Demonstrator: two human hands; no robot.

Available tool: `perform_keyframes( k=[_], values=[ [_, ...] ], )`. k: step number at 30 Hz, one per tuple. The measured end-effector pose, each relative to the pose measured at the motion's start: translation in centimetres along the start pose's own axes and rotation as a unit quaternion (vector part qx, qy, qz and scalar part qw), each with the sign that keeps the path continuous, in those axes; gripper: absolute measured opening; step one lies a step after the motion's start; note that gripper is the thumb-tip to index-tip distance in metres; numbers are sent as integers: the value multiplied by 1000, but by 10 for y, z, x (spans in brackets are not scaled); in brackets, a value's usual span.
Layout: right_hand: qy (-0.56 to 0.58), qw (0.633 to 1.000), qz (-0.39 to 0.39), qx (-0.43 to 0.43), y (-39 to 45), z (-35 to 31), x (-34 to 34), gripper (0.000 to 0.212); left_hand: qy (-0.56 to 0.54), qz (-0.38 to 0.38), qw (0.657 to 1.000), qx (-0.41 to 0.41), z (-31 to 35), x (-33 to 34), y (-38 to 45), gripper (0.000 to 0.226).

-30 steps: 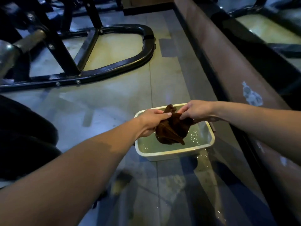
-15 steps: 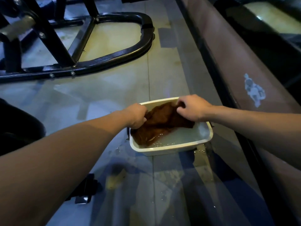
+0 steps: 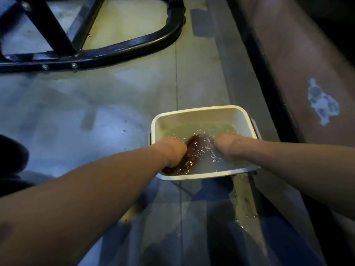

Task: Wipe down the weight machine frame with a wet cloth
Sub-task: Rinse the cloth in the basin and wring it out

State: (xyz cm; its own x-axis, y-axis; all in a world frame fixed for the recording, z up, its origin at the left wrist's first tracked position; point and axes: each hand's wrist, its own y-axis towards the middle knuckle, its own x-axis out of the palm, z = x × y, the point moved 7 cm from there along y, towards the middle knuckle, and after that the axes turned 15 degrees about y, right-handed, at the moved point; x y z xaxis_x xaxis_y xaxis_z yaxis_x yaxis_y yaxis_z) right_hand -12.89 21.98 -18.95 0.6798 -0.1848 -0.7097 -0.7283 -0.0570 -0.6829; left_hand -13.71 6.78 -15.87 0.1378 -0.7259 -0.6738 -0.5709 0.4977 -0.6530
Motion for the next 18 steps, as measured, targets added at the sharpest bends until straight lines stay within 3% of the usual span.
perform_keyframes(
  k=[4,7,9,14,18],
  values=[
    [1,1000,-10,28,0,6,2,19,-66,-46,997,16,5,8,7,36],
    [134,988,63,32,1,10,-23,20,-214,-45,974,-53,-11,4,15,28],
    [242,965,91,40,-3,13,-39,31,-328,-19,939,-103,-26,-4,13,29],
    [404,906,116,36,-31,10,-64,38,-564,45,811,-151,-44,-18,-8,31],
    [462,872,160,10,-50,9,-86,41,-598,96,779,-161,-57,-25,-24,23]
  ],
)
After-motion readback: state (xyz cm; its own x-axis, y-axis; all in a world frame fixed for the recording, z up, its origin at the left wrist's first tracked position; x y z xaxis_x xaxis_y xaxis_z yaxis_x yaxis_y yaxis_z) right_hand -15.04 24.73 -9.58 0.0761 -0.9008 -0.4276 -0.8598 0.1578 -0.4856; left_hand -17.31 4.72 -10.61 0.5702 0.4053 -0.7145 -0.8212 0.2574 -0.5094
